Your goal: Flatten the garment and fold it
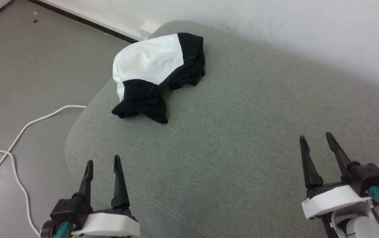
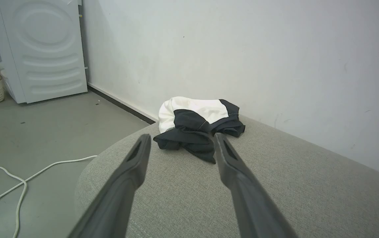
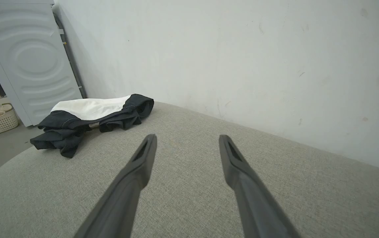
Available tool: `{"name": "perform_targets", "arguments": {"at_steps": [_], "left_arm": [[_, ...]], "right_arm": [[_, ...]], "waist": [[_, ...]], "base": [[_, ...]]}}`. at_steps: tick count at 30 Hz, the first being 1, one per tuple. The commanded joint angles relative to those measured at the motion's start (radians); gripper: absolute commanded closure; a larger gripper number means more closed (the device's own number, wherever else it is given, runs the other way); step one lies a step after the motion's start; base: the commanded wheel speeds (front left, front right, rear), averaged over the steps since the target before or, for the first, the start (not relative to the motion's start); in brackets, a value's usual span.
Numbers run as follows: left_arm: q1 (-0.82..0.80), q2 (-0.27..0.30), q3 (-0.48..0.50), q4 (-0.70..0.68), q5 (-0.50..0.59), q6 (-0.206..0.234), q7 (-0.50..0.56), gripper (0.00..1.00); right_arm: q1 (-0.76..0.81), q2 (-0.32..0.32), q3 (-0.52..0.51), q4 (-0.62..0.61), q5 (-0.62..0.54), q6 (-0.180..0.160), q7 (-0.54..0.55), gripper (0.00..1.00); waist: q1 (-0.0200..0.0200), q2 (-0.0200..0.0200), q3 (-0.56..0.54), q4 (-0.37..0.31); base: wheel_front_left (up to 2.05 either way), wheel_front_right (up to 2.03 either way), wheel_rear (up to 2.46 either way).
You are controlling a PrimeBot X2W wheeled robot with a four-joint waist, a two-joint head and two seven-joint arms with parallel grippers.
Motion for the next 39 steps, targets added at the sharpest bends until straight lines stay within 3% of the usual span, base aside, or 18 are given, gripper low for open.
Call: {"name": "perform_targets", "arguments": {"at_steps": [1,17,30,36,37,39], "left_arm": [[0.013,-0.004,-0.004,-0.005,-0.01,0.007,-0.01,0.0],[0.016,-0.005,-0.005,-0.003,-0.041,-0.009,-0.043,0.0],[0.013,-0.005,0.01,0.012,-0.038,-0.028,-0.043,0.0],[-0.034,-0.005,0.004,-0.025,-0.092,-0.065,-0.043,0.0],[-0.076,-0.004,0.004,-0.038,-0.106,-0.095,-0.043,0.0],[-0.102,0.003,0.001,-0.038,-0.095,-0.109,-0.043,0.0]], "right_arm": [[-0.017,0.003,0.001,0.004,0.008,-0.002,-0.011,0.0],[-0.024,0.003,-0.002,0.013,0.02,-0.002,-0.044,0.0],[-0.027,0.003,0.001,0.012,0.025,-0.002,-0.045,0.0],[-0.024,0.003,-0.012,0.002,0.022,-0.002,-0.045,0.0],[-0.018,0.003,-0.022,-0.003,0.014,-0.002,-0.044,0.0],[-0.017,0.003,-0.028,-0.006,0.01,-0.002,-0.043,0.0]], "waist": [[-0.0001,0.0,0.003,0.015],[-0.0001,0.0,0.016,0.097],[-0.0001,0.0,0.014,0.089],[-0.0001,0.0,0.026,0.086],[-0.0001,0.0,0.036,0.086],[-0.0001,0.0,0.043,0.084]], "base": [[0.0,0.0,0.0],[0.0,0.0,0.0],[0.0,0.0,0.0],[0.0,0.0,0.0],[0.0,0.0,0.0],[0.0,0.0,0.0]]}}
